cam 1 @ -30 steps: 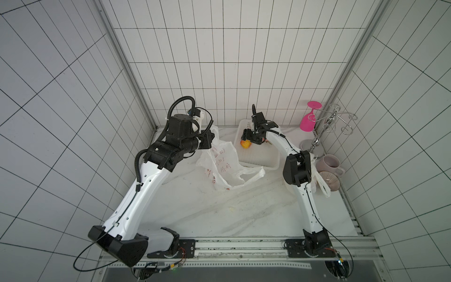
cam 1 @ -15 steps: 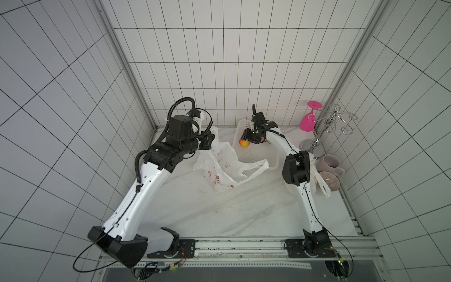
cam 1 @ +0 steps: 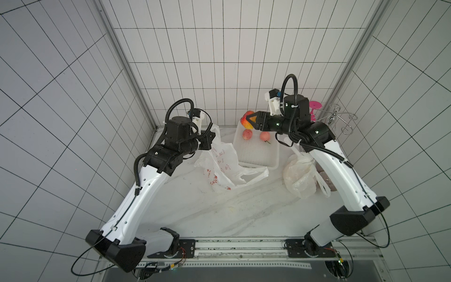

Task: Place the peach into a plastic bag & tie a knot
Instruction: Place the peach in the plastic bag, then pick up the peach from the basket.

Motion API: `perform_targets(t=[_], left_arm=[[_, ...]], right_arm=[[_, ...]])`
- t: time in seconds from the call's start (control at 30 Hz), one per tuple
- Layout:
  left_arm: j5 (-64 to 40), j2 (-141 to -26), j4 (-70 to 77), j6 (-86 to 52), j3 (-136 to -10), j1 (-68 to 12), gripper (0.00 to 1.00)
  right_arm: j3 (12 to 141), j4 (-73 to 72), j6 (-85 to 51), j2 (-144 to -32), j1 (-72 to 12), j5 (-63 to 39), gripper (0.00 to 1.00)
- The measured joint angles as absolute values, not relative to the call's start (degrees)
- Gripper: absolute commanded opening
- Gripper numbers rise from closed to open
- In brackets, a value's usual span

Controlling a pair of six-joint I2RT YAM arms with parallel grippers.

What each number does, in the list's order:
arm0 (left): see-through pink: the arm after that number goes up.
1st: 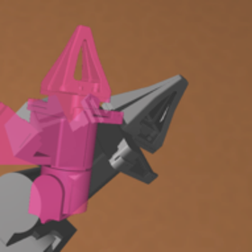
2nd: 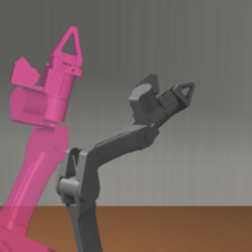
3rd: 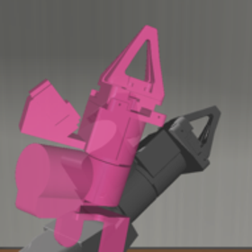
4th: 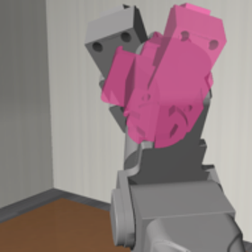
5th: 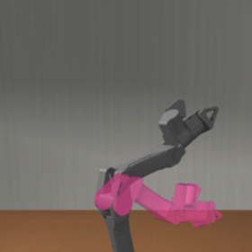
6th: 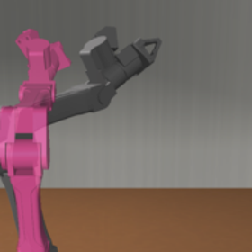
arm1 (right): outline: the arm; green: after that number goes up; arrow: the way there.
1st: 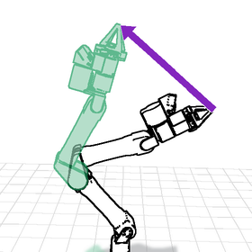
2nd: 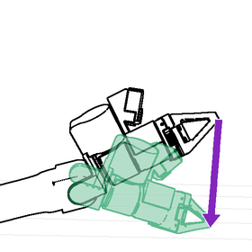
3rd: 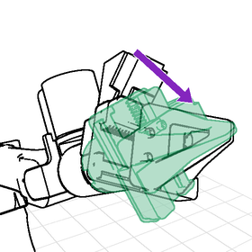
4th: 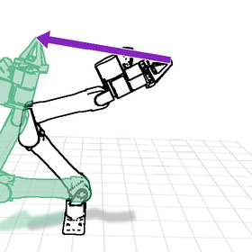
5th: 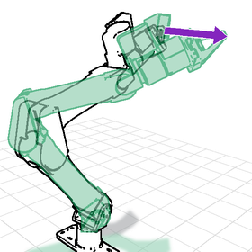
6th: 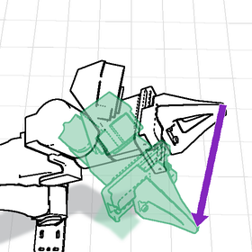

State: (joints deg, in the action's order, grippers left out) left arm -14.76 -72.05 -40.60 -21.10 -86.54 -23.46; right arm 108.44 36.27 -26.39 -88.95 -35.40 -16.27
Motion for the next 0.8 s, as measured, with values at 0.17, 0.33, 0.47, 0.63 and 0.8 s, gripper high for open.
perform_targets(t=[0.17,0.33,0.47,0.63,0.8], left_arm=[[-16.4,-71.2,-37.6,-22.2,-85.5,-23.6,0.00],[-16.8,-70.0,-35.2,-23.3,-84.2,-24.4,0.00],[-14.6,-69.9,-34.5,-23.8,-82.7,-24.6,0.00],[-9.6,-70.7,-35.8,-25.0,-80.7,-21.8,0.00],[-6.2,-71.7,-38.0,-25.6,-79.2,-18.6,0.00]], right_arm=[[99.7,33.1,-29.0,-93.1,-42.7,-17.8,0.22],[98.7,32.5,-29.0,-105.1,-43.0,-17.4,0.66],[98.8,33.7,-26.6,-106.3,-42.3,-17.6,0.86],[98.8,34.9,-25.2,-101.7,-39.3,-22.4,0.88],[98.9,34.7,-26.2,-96.4,-30.4,-24.6,0.83]])
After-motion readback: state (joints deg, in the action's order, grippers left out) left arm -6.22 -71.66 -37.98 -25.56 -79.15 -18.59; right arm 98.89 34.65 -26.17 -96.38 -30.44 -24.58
